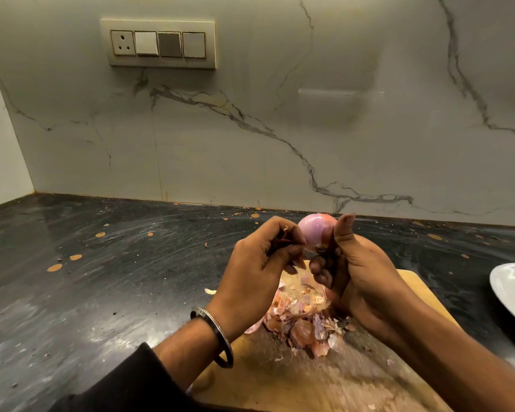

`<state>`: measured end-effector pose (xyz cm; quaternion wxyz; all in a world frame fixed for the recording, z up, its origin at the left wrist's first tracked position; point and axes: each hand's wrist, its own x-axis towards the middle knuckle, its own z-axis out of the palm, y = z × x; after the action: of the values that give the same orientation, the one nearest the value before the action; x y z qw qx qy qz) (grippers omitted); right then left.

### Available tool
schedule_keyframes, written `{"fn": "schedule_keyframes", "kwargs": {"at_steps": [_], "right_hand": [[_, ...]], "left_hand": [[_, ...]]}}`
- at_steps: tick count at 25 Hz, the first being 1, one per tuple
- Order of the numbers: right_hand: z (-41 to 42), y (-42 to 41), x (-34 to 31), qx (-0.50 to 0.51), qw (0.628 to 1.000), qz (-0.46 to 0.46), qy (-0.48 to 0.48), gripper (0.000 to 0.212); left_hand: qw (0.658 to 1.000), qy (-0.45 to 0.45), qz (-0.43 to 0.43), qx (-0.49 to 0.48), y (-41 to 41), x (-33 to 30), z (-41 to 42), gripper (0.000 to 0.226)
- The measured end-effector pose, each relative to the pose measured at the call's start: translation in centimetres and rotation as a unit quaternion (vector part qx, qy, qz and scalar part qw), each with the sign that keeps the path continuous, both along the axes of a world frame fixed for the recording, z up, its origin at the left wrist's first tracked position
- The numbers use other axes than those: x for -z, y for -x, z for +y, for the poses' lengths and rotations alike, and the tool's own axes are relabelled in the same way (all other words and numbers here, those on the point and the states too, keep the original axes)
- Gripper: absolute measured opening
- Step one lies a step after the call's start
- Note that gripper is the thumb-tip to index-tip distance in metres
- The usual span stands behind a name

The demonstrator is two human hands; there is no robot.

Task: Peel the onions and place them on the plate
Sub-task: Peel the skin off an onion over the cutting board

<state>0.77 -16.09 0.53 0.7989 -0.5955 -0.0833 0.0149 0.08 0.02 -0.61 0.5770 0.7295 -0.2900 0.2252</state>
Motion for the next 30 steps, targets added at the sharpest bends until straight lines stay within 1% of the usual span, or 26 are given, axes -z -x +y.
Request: {"fn": "schedule_keyframes", "kwargs": {"at_steps": [2, 3, 6, 7, 8, 10, 11, 13, 15, 16, 17, 18, 19, 20, 21, 22, 24, 27, 30], "right_hand": [[-0.1, 0.1, -0.1, 0.004, 1.000, 0.002, 0.003, 0.074], [-0.1, 0.1, -0.1, 0.008, 1.000, 0.001, 0.010, 0.074], [-0.1, 0.2, -0.1, 0.022, 0.999, -0.011, 0.030, 0.064], [-0.1, 0.3, -0.1, 0.024, 0.999, -0.016, 0.041, 0.060], [-0.1, 0.3, -0.2, 0.026, 0.998, -0.021, 0.051, 0.059], [-0.2, 0.4, -0.2, 0.022, 0.997, -0.042, 0.061, 0.063], [-0.3, 0.4, -0.3, 0.019, 0.996, -0.054, 0.063, 0.064], [-0.3, 0.4, -0.3, 0.015, 0.995, -0.076, 0.068, 0.062], [-0.5, 0.3, -0.3, 0.022, 0.994, -0.087, 0.068, 0.060], [-0.5, 0.3, -0.3, 0.024, 0.993, -0.092, 0.069, 0.061], [-0.6, 0.3, -0.2, 0.023, 0.992, -0.097, 0.074, 0.063], [-0.5, 0.3, -0.2, 0.019, 0.991, -0.103, 0.079, 0.064], [-0.5, 0.3, -0.1, 0.014, 0.990, -0.110, 0.084, 0.064], [-0.4, 0.3, 0.0, 0.011, 0.989, -0.119, 0.089, 0.061], [-0.4, 0.3, 0.1, 0.013, 0.987, -0.130, 0.097, 0.057], [-0.4, 0.3, 0.2, 0.018, 0.985, -0.139, 0.105, 0.054], [-0.5, 0.1, 0.2, 0.031, 0.982, -0.148, 0.113, 0.051], [-0.6, 0.2, 0.2, 0.042, 0.977, -0.163, 0.134, 0.050], [-0.6, 0.2, 0.3, 0.046, 0.975, -0.175, 0.132, 0.049]], "left_hand": [[1.000, -0.005, 0.023, -0.002, 0.1, 0.2, -0.1, 0.015], [0.999, -0.013, 0.040, -0.010, 0.2, 0.3, -0.1, 0.017], [0.995, -0.059, 0.075, -0.041, 0.2, 0.4, 0.1, 0.043], [0.993, -0.075, 0.080, -0.047, 0.2, 0.5, 0.1, 0.045], [0.991, -0.094, 0.082, -0.055, 0.2, 0.5, 0.1, 0.041], [0.986, -0.132, 0.082, -0.061, 0.1, 0.5, 0.1, 0.024], [0.985, -0.138, 0.087, -0.049, 0.2, 0.5, 0.0, 0.015], [0.987, -0.135, 0.079, -0.045, 0.3, 0.5, 0.0, 0.009], [0.987, -0.114, 0.049, -0.106, 0.2, 0.2, 0.3, 0.009], [0.986, -0.090, 0.042, -0.136, 0.0, 0.0, 0.5, 0.011], [0.988, -0.048, 0.052, -0.139, -0.2, -0.3, 0.8, 0.014], [0.991, 0.006, 0.084, -0.102, -0.3, -0.5, 0.9, 0.021], [0.989, 0.051, 0.131, -0.038, -0.4, -0.6, 1.0, 0.029], [0.980, 0.082, 0.176, 0.032, -0.5, -0.7, 1.1, 0.035], [0.970, 0.099, 0.207, 0.084, -0.4, -0.7, 1.0, 0.037], [0.963, 0.106, 0.220, 0.114, -0.3, -0.6, 0.9, 0.038], [0.959, 0.119, 0.219, 0.132, -0.4, -0.6, 0.8, 0.044], [0.966, 0.123, 0.198, 0.115, -0.7, -0.6, 1.0, 0.050], [0.968, 0.130, 0.183, 0.108, -0.5, -0.6, 0.8, 0.055]]}}
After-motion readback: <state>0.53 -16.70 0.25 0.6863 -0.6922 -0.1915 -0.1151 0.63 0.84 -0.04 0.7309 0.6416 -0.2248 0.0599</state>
